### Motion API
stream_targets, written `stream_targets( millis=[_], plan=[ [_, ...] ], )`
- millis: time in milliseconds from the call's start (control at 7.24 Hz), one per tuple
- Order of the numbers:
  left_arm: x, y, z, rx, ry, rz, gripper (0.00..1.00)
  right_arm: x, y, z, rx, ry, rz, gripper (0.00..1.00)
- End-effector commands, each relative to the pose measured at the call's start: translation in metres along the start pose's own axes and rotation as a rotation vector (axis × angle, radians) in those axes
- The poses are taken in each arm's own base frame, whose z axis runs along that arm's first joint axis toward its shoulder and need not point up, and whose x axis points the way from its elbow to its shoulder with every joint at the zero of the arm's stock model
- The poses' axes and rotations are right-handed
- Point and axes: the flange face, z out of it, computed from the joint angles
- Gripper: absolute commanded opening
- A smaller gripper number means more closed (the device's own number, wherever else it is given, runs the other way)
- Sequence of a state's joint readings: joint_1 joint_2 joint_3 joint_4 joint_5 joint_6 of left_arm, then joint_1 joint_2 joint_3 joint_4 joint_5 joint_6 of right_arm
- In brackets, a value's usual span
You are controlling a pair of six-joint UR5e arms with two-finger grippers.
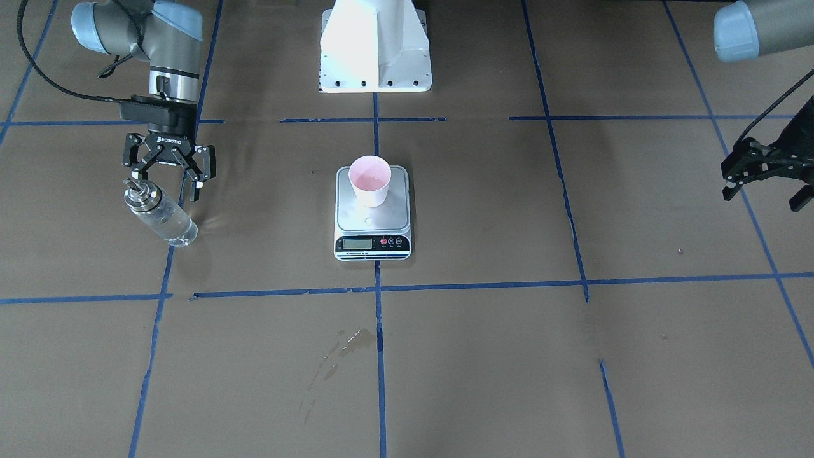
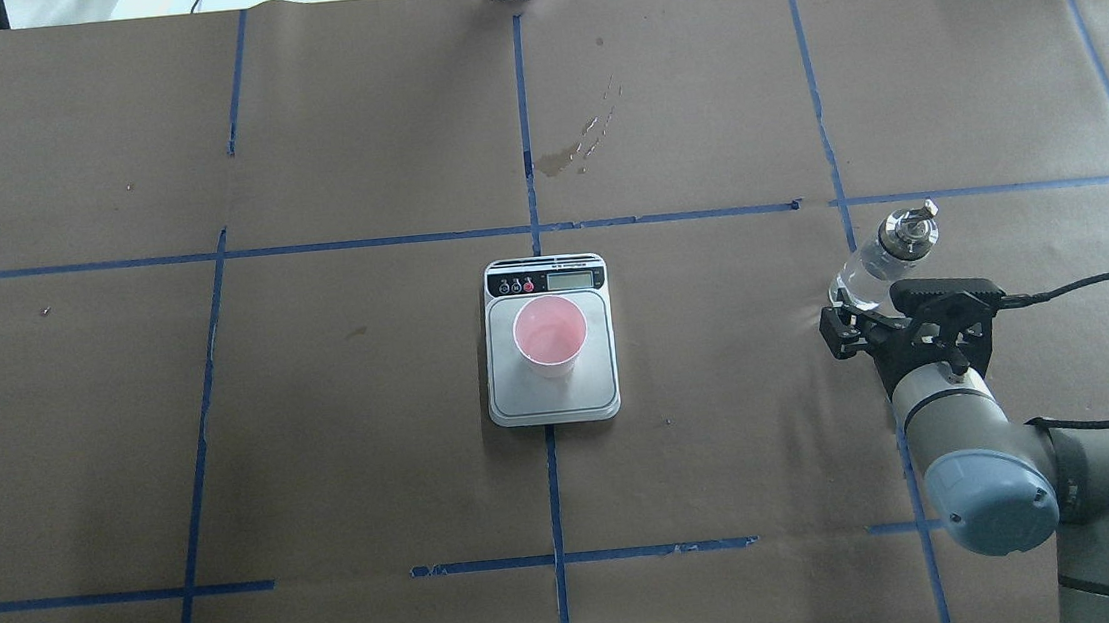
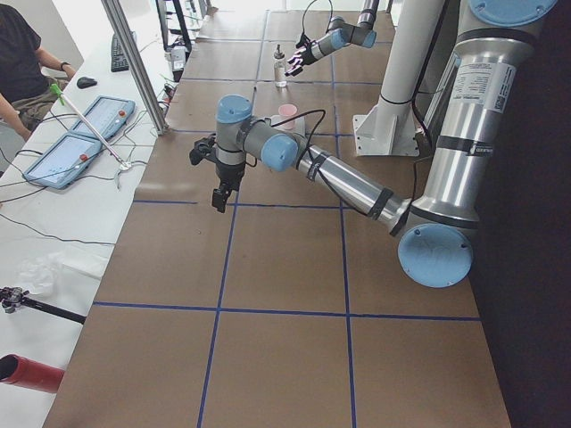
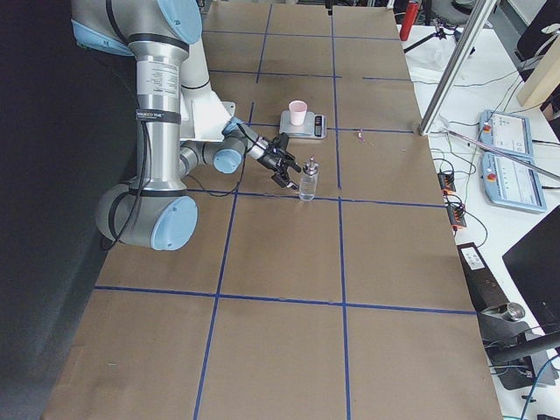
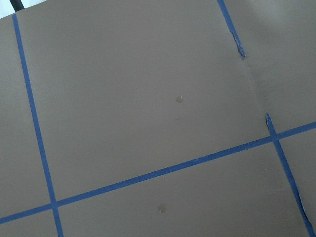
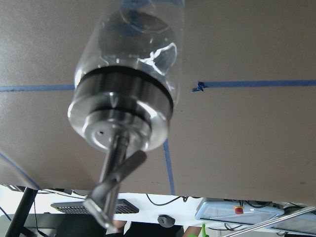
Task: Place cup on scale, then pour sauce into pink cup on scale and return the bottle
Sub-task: 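Close the right gripper around the glass bottle and lift it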
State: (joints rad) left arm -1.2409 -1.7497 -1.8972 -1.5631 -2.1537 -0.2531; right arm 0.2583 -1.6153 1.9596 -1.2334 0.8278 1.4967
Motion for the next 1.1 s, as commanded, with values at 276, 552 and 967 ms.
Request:
stream_targets(
  millis=[276,552,967],
  plan=[
    [-0.002,-0.001,-0.004,0.008,-0.002,-0.003,1.0,0.001,0.0,0.012,0.03,0.023,-0.053,1.0],
    [-0.002,-0.001,-0.005,0.01,-0.002,-0.005,1.0,0.007,-0.001,0.024,0.042,0.047,-0.055,1.0],
    [-0.006,0.0,-0.006,0.009,-0.005,-0.011,1.0,-0.003,-0.006,0.032,0.049,0.052,-0.043,1.0]
  ],
)
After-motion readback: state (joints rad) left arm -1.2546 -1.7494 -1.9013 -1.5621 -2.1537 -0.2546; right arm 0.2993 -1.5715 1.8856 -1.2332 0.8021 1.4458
